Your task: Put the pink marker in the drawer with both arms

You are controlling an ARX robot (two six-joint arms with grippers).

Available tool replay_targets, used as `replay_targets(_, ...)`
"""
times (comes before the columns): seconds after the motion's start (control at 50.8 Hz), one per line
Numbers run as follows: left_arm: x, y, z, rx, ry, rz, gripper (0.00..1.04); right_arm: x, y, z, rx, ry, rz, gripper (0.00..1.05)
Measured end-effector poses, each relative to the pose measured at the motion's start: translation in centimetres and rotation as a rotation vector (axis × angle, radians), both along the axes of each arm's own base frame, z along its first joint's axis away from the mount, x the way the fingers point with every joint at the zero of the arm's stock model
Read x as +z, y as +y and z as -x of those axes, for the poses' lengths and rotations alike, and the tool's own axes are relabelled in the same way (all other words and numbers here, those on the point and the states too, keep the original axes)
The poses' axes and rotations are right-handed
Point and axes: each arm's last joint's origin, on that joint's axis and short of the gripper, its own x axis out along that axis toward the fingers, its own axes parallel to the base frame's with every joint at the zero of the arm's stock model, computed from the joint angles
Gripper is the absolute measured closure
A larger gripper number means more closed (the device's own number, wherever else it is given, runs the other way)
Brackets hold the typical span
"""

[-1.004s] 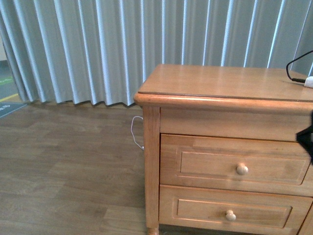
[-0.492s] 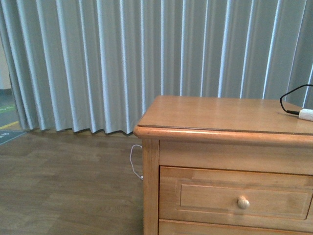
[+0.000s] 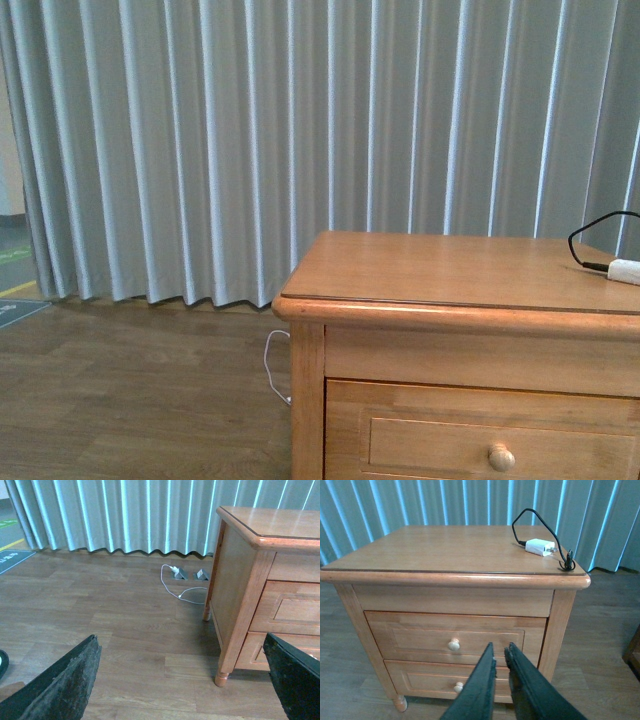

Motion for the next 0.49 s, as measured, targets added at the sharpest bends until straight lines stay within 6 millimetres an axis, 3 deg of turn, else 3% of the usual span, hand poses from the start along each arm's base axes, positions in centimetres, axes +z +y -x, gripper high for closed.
replay_targets(0.492,0.0,0.0,0.0,0.0,0.0,0.0,0.06,-2.7,0.0,1.6,0.0,-0.008,0.003,1.03)
